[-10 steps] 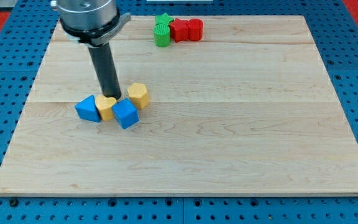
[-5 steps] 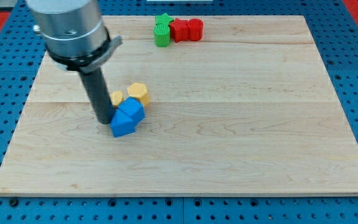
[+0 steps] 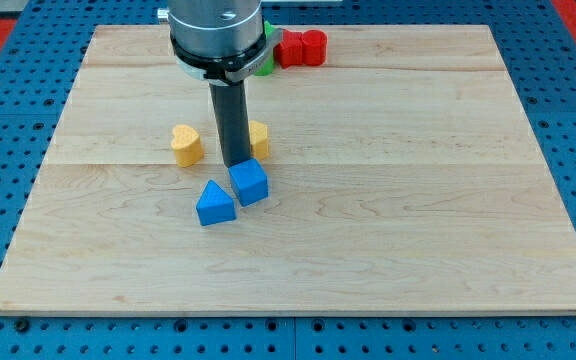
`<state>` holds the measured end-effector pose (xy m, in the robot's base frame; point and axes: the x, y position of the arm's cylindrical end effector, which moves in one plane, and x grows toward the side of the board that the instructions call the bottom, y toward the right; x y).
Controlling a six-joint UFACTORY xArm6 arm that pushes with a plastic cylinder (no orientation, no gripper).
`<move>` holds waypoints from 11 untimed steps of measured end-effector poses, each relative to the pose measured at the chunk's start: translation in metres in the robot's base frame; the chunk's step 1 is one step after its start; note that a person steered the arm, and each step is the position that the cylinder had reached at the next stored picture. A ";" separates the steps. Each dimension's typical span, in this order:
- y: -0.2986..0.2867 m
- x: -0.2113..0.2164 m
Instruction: Push the blue blocks away from the yellow blocks
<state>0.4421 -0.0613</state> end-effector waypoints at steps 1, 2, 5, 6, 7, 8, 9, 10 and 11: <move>-0.005 -0.003; -0.005 -0.003; -0.005 0.016; 0.016 0.008; 0.055 0.006; 0.061 0.006; 0.007 0.002; -0.050 0.011; -0.019 0.031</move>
<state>0.4732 -0.0801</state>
